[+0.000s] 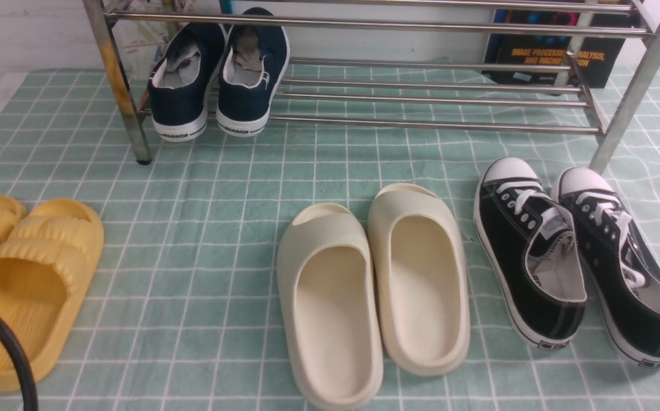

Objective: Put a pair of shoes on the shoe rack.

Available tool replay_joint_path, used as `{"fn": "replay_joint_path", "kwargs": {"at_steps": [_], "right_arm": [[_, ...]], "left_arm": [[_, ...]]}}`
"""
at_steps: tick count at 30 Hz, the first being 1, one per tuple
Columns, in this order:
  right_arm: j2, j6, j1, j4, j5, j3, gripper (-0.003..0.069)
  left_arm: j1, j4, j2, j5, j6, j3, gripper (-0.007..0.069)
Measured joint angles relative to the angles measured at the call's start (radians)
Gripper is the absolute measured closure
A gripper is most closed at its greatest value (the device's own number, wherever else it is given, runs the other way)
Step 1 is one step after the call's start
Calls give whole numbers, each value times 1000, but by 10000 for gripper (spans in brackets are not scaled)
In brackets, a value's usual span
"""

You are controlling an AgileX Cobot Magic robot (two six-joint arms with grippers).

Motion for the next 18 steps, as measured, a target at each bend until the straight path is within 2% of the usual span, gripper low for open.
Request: {"fn": "replay_joint_path", "kwargs": {"at_steps": [4,7,9,10,11,13,14,18], "right_arm": [[0,0,0,0,0,0,412],[0,0,0,0,0,0,412],[0,0,0,0,0,0,412],[0,0,0,0,0,0,412],[0,0,0,0,0,0,412],[0,0,0,0,0,0,412],[0,0,0,0,0,0,412],[0,0,0,0,0,0,412]], "left_arm": [[0,0,-3,-32,80,13,638],[0,0,-19,-100,92,60,638],[0,0,-58,-257,97,163,638],[0,0,-67,-287,97,184,638],[0,0,-102,-413,101,272,638],[0,0,-135,-526,101,350,638],[0,0,-178,-644,102,442,638],[18,-1,-255,-792,103,570,638]]}}
